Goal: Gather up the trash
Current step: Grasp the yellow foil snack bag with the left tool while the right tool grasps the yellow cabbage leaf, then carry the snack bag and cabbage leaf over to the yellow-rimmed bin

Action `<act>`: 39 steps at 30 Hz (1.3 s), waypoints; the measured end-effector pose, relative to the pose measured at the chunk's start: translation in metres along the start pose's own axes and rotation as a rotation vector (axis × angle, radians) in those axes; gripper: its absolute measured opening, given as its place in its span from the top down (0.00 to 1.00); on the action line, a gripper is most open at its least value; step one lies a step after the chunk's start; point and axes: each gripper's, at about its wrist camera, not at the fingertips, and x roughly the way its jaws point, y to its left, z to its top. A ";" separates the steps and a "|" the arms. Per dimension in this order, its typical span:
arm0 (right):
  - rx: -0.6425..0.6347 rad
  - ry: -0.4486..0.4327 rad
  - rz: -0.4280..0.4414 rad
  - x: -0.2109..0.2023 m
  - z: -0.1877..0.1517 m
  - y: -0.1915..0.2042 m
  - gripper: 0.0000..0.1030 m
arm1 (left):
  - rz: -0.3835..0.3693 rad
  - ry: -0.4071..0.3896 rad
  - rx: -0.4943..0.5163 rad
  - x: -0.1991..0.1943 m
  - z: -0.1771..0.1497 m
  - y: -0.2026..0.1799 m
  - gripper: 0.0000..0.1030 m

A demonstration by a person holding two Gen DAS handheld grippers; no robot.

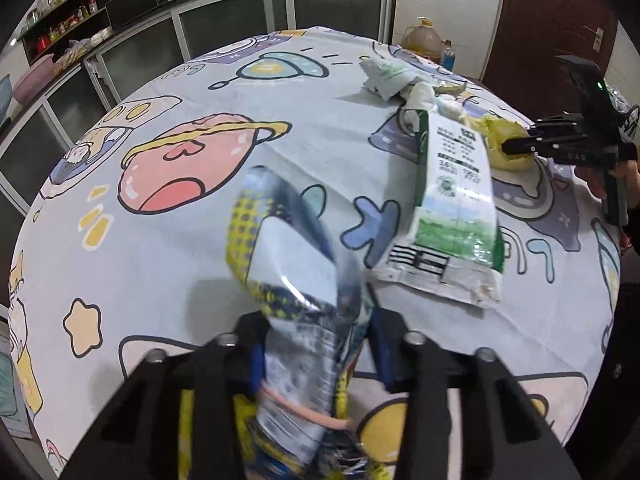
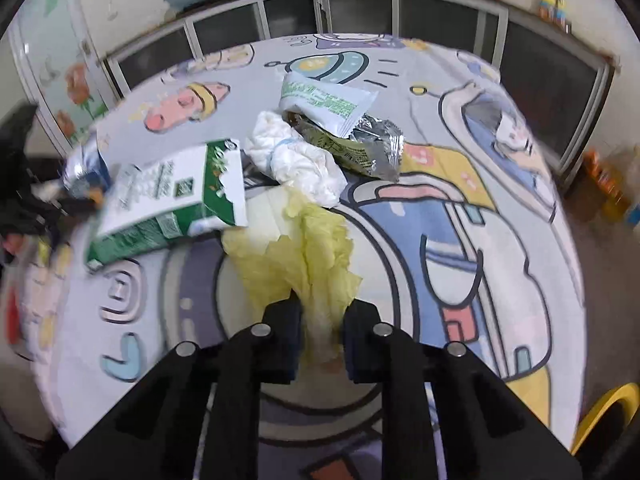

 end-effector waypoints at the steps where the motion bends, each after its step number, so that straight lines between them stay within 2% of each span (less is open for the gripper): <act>1: 0.013 -0.001 0.015 -0.004 -0.001 -0.003 0.85 | 0.012 -0.005 0.001 -0.003 -0.001 -0.001 0.66; 8: 0.059 -0.068 0.047 -0.048 -0.012 -0.008 0.85 | 0.018 -0.081 -0.051 -0.042 -0.012 0.000 0.66; 14: 0.065 -0.155 0.046 -0.094 -0.019 -0.009 0.85 | 0.048 -0.143 -0.072 -0.076 -0.024 -0.012 0.66; 21: 0.072 -0.248 0.031 -0.143 -0.025 -0.015 0.85 | 0.048 -0.204 -0.094 -0.101 -0.034 -0.025 0.66; 39: 0.124 -0.281 -0.012 -0.176 -0.061 -0.041 0.85 | 0.041 -0.256 -0.038 -0.130 -0.027 -0.073 0.66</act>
